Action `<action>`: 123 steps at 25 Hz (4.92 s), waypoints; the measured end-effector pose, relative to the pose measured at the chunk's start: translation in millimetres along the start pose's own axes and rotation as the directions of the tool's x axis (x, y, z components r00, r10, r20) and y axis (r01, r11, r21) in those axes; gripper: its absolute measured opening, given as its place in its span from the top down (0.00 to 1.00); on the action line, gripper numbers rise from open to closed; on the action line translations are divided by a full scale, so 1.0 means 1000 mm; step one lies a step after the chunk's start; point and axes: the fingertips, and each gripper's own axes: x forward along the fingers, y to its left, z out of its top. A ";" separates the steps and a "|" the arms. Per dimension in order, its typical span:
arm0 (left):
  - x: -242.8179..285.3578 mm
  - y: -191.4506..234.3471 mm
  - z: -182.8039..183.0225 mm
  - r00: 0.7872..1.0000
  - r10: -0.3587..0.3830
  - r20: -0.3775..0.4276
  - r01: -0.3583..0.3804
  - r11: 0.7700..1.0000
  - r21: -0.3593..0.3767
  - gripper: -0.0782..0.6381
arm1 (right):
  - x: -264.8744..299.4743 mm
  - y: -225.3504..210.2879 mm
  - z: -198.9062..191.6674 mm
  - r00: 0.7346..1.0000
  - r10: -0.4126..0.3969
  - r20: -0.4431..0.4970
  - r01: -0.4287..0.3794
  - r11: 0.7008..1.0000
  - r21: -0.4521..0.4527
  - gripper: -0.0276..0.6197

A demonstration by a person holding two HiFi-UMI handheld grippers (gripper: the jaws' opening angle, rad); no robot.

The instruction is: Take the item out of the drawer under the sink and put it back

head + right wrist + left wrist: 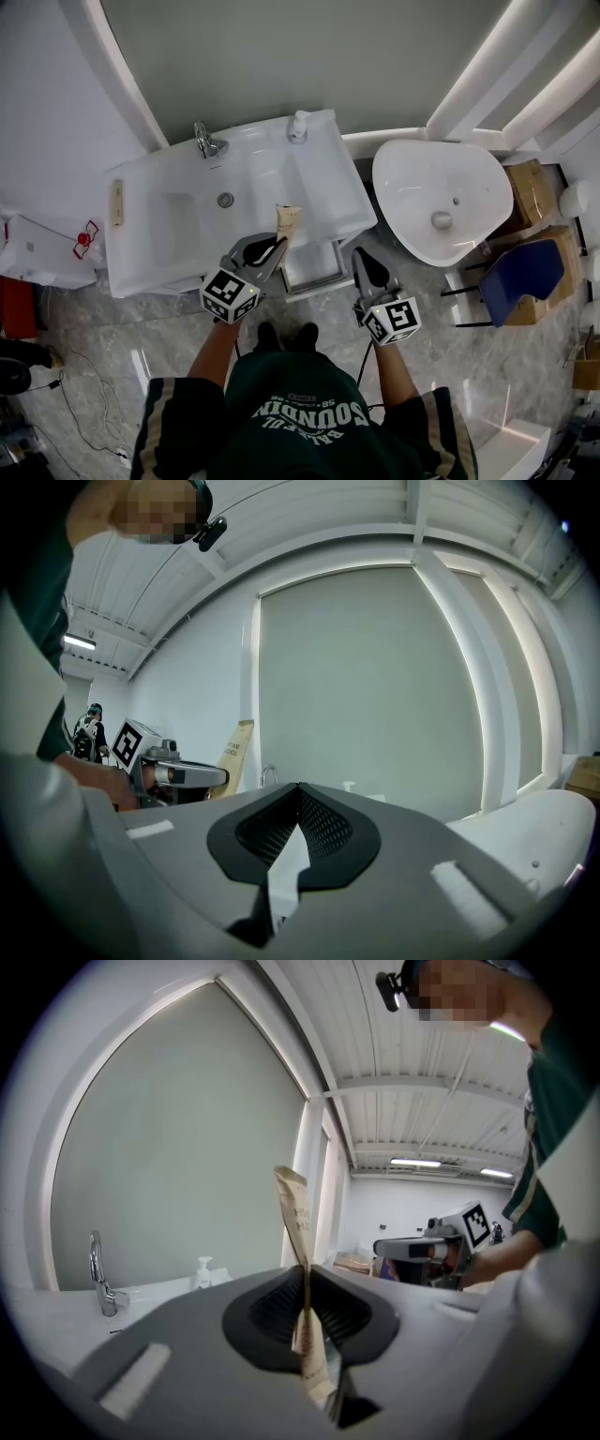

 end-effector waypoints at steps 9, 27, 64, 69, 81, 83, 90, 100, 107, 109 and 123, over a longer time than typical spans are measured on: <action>0.023 -0.011 -0.026 0.997 -0.050 -0.064 0.051 0.999 0.000 0.80 | -0.012 -0.006 -0.023 0.999 -0.022 -0.035 0.023 0.999 0.042 0.95; 0.089 -0.067 -0.145 0.913 -0.232 -0.336 0.259 0.965 0.035 0.80 | -0.058 -0.032 -0.074 0.986 -0.100 -0.133 0.112 0.990 0.083 0.95; 0.199 -0.069 -0.528 0.311 -0.214 -0.926 0.509 0.860 -0.028 0.80 | -0.130 -0.078 -0.224 0.931 -0.208 -0.301 0.282 0.931 0.230 0.95; 0.204 -0.062 -0.557 0.255 -0.205 -0.945 0.518 0.854 -0.045 0.80 | -0.126 -0.083 -0.235 0.921 -0.218 -0.323 0.301 0.925 0.231 0.96; 0.202 -0.070 -0.551 0.257 -0.246 -0.935 0.509 0.856 -0.086 0.78 | -0.112 -0.085 -0.232 0.923 -0.219 -0.316 0.304 0.919 0.251 0.95; 0.198 -0.073 -0.540 0.287 -0.247 -0.925 0.504 0.861 -0.074 0.78 | -0.108 -0.083 -0.227 0.927 -0.213 -0.307 0.295 0.922 0.251 0.95; 0.170 -0.091 -0.471 0.379 -0.271 -0.885 0.496 0.867 -0.053 0.78 | -0.090 -0.071 -0.191 0.953 -0.166 -0.254 0.228 0.944 0.237 0.95; 0.111 -0.091 -0.308 0.660 -0.257 -0.706 0.331 0.943 -0.034 0.82 | -0.064 -0.035 -0.118 0.981 -0.086 -0.175 0.118 0.976 0.181 0.95; 0.062 -0.055 -0.219 0.827 -0.149 -0.542 0.159 0.987 -0.029 0.82 | -0.035 -0.021 -0.064 0.995 -0.016 -0.095 0.028 0.993 0.118 0.96; 0.052 -0.043 -0.189 0.867 -0.107 -0.487 0.115 0.993 -0.013 0.82 | -0.023 -0.016 -0.048 0.998 0.006 -0.070 0.001 0.995 0.096 0.96; -0.030 0.024 -0.034 0.970 0.204 -0.128 -0.202 0.979 0.031 0.82 | 0.027 0.030 0.017 0.992 0.130 0.006 -0.130 0.991 -0.014 0.96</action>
